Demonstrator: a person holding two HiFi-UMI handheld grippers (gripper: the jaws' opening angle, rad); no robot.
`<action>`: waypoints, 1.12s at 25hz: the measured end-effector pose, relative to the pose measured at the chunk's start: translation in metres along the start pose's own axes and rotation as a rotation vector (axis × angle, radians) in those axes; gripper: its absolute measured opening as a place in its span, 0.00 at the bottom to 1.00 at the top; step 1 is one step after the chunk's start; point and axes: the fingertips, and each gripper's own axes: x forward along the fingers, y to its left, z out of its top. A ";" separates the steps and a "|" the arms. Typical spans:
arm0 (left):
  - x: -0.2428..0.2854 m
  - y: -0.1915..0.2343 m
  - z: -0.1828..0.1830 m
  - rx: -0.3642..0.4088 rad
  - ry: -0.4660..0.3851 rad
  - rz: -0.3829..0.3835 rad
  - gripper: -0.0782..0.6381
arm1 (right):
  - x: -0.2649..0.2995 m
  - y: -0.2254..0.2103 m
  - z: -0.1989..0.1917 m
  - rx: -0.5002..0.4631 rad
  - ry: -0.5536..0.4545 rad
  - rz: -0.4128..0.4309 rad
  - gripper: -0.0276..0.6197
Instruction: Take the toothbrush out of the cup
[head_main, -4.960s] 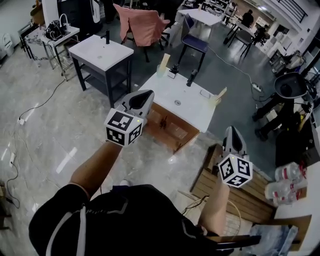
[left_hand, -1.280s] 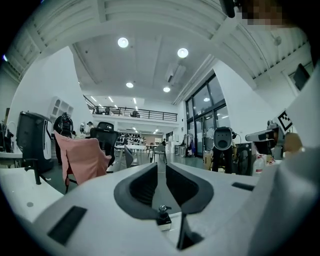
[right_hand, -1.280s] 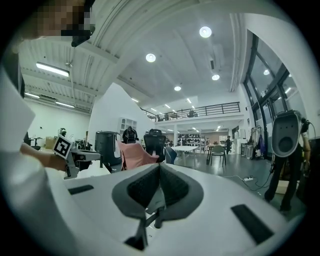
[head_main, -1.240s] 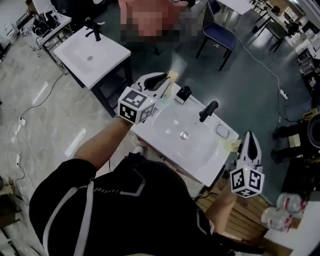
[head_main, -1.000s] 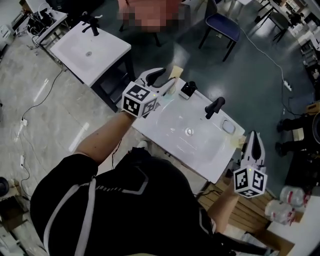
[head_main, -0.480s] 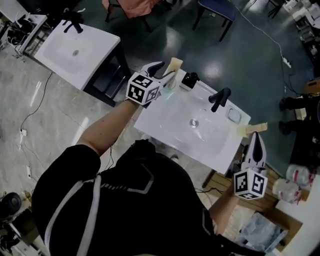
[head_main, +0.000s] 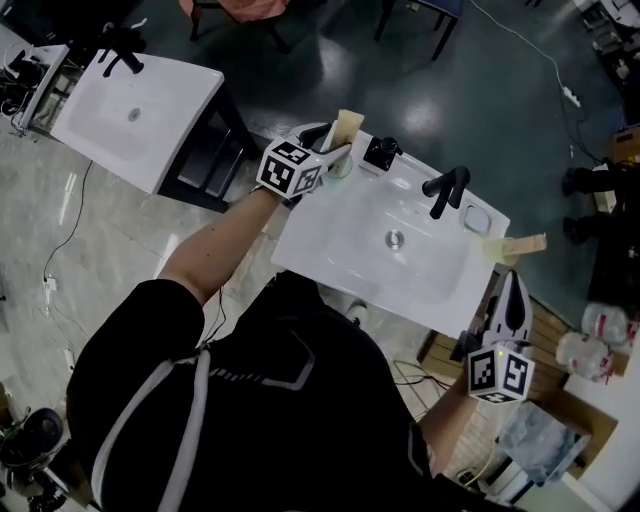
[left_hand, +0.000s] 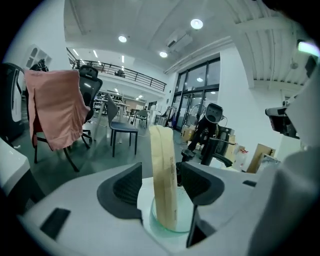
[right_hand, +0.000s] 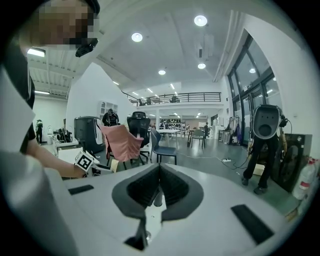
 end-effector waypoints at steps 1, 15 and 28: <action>0.003 -0.002 -0.002 -0.002 0.008 -0.026 0.43 | -0.001 0.000 -0.001 -0.008 0.005 -0.004 0.05; 0.016 -0.006 -0.013 0.050 0.021 -0.141 0.35 | -0.002 0.003 -0.013 -0.020 0.027 -0.042 0.05; 0.003 -0.009 0.004 0.031 -0.034 -0.148 0.17 | -0.009 0.009 -0.006 -0.021 0.023 -0.039 0.05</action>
